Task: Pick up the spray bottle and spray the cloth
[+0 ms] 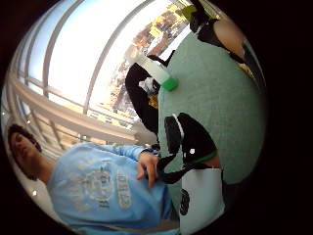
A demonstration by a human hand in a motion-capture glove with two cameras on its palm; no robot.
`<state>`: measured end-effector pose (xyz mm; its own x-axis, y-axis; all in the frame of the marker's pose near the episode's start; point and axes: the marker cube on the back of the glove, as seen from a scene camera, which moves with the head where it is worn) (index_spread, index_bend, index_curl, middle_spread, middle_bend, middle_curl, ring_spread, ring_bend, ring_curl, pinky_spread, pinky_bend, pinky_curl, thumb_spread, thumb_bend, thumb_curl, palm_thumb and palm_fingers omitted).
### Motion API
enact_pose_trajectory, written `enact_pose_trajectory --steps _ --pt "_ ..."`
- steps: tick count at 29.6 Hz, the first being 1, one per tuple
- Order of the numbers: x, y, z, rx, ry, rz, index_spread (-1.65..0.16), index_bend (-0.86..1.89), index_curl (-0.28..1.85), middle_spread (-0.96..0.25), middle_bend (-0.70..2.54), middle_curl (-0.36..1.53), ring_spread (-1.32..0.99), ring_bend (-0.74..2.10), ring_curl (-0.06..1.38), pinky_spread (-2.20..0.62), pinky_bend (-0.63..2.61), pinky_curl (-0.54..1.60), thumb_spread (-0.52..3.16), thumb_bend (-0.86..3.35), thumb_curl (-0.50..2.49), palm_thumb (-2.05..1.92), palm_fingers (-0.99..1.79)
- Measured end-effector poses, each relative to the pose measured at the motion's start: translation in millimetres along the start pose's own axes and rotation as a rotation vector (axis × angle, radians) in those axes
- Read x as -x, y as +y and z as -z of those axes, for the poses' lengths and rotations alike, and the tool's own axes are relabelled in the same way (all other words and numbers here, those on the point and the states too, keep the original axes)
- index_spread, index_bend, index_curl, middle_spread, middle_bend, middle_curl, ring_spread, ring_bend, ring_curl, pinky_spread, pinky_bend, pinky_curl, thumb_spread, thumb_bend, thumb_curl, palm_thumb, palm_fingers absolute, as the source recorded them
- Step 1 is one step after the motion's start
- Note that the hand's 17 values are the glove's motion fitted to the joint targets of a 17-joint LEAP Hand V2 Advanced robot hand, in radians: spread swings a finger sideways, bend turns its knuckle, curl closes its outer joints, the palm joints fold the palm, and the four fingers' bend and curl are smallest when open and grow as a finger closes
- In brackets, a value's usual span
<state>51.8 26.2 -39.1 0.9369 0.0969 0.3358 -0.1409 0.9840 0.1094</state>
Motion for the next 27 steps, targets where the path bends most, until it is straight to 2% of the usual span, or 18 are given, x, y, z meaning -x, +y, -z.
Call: enact_pose_trajectory --steps 11,20,27 --pt "-51.5 97.7 44.7 -0.032 0.252 -0.125 -0.37 0.12 0.27 -0.09 0.24 0.43 -0.03 0.38 0.36 0.18 0.18 0.34 1.12 -0.02 0.39 0.73 0.8" --pt "-73.2 133.9 59.5 -0.027 0.277 -0.197 -0.36 0.14 0.28 -0.09 0.24 0.43 -0.03 0.36 0.36 0.19 0.17 0.33 1.12 -0.02 0.39 0.74 0.81" --pt "-81.8 142.6 65.3 -0.035 0.275 -0.185 -0.35 0.16 0.29 -0.09 0.23 0.42 -0.03 0.34 0.35 0.19 0.17 0.32 1.13 -0.02 0.39 0.74 0.82"
